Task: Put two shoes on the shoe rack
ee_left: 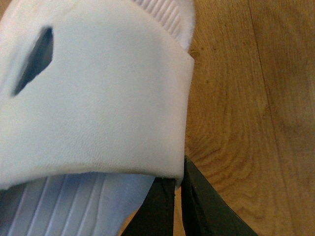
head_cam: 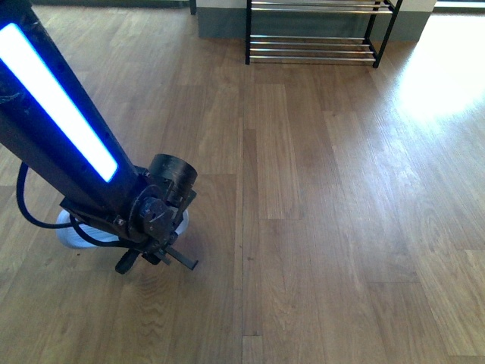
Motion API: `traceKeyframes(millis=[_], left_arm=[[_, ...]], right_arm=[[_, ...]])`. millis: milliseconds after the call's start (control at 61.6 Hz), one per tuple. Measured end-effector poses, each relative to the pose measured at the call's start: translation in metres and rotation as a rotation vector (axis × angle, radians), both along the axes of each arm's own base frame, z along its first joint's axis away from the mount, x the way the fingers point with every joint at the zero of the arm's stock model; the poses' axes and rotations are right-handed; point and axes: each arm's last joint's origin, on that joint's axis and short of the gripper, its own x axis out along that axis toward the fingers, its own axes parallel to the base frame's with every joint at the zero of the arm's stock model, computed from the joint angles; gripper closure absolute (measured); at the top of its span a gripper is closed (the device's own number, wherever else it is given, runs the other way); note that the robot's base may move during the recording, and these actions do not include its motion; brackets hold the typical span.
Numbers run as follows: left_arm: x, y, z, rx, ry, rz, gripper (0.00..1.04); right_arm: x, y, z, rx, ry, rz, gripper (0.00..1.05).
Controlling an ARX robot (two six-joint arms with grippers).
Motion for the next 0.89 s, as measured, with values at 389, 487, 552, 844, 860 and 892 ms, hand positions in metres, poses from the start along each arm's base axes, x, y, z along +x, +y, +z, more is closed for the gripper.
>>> traceKeyframes(millis=[389, 487, 552, 844, 860, 892], left_arm=[[-0.002, -0.016, 0.000, -0.396, -0.089, 0.285, 1.03], [-0.005, -0.019, -0.001, -0.352, -0.068, 0.279, 1.01], [-0.006, -0.018, -0.001, -0.275, -0.046, 0.196, 0.87], [-0.001, -0.001, -0.001, 0.091, -0.023, -0.191, 0.41], [-0.001, 0.000, -0.001, 0.109, -0.009, -0.235, 0.37], [-0.001, 0.001, -0.001, 0.127, 0.014, -0.280, 0.32]], right_arm=[[0.000, 0.000, 0.000, 0.000, 0.000, 0.000, 1.01], [0.000, 0.000, 0.000, 0.000, 0.000, 0.000, 1.01], [0.000, 0.000, 0.000, 0.000, 0.000, 0.000, 1.01], [0.000, 0.000, 0.000, 0.000, 0.000, 0.000, 1.01], [0.000, 0.000, 0.000, 0.000, 0.000, 0.000, 1.01], [0.000, 0.000, 0.000, 0.000, 0.000, 0.000, 1.01]])
